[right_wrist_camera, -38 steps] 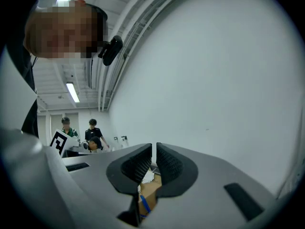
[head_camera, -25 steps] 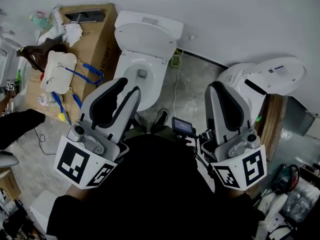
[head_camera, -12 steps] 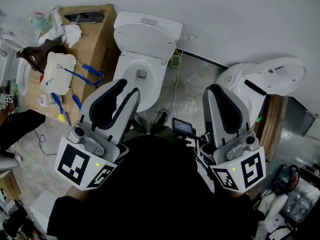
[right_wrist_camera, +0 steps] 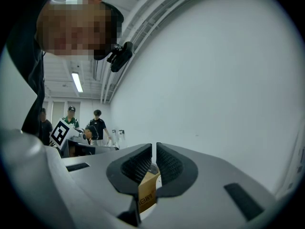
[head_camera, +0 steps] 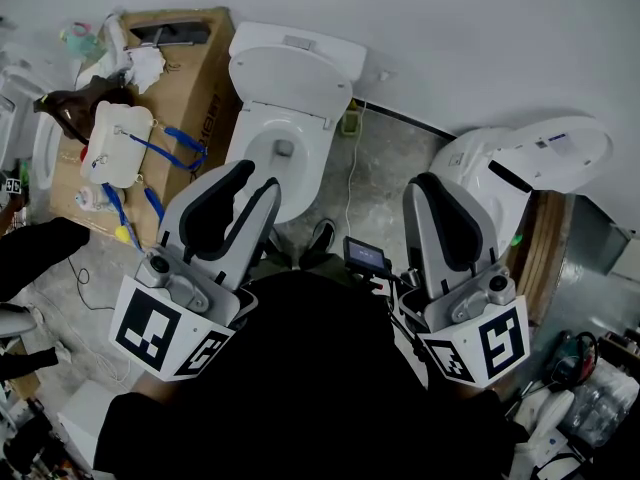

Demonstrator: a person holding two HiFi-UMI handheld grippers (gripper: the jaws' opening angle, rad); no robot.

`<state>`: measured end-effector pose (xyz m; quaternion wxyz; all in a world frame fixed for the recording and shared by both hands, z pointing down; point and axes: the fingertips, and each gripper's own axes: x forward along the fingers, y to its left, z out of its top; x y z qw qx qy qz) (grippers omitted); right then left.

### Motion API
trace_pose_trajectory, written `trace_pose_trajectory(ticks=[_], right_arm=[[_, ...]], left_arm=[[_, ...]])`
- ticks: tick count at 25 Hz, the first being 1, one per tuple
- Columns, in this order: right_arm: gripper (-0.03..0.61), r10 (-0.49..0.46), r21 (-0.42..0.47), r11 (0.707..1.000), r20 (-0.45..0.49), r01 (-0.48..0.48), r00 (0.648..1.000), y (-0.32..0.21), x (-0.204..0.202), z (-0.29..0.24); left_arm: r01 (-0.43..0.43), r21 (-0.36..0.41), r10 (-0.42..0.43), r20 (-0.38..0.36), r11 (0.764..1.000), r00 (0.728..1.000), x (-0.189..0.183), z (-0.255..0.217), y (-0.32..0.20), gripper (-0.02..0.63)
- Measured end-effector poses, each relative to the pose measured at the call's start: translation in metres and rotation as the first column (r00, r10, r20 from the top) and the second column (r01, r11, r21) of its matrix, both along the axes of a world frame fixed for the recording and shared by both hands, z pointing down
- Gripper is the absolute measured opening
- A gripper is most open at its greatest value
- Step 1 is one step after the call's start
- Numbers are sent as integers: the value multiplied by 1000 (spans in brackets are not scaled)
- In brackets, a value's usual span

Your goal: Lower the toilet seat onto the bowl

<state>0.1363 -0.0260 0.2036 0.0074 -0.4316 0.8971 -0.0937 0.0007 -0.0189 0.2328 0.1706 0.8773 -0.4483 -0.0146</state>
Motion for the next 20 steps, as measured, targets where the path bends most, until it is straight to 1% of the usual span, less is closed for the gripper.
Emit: trace_pose_trajectory(ticks=[20], right_arm=[[52, -16, -17, 1000, 13, 17, 1000, -4, 7, 6]], left_arm=[[14, -6, -14, 2, 1000, 1000, 6, 3, -4, 120]])
